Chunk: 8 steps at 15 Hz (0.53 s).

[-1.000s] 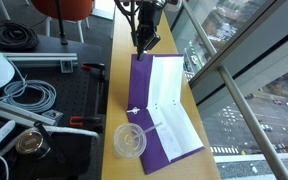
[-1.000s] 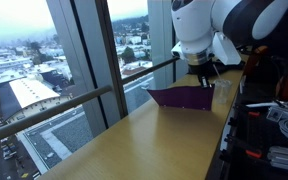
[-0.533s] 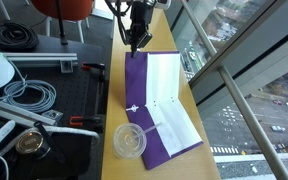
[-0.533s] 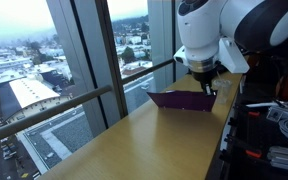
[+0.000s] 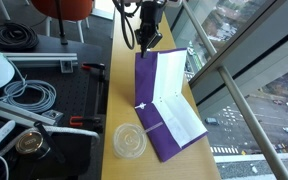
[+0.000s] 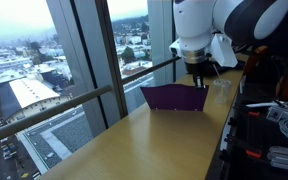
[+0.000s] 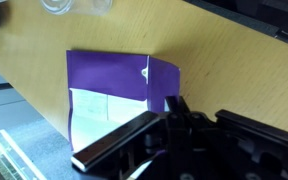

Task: Open the folder

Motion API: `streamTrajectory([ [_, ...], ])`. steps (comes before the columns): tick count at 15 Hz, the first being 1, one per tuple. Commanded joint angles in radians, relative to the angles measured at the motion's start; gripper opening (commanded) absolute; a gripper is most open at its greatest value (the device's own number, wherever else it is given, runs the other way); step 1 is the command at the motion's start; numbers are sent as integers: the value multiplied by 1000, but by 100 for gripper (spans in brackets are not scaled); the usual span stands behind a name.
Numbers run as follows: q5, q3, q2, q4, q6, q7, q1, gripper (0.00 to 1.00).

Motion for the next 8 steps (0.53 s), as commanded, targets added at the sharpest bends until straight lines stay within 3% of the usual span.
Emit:
streamTrajectory([
  [1, -11, -7, -14, -15, 33, -6, -12, 0],
  [3, -3, -6, -18, -18, 42, -5, -14, 5],
  [4, 7, -5, -22, -20, 43, -14, -16, 27],
  [6, 29, -3, -34, -20, 45, -19, -17, 32],
  [8, 82, 1, -55, -14, 45, -45, -21, 46],
])
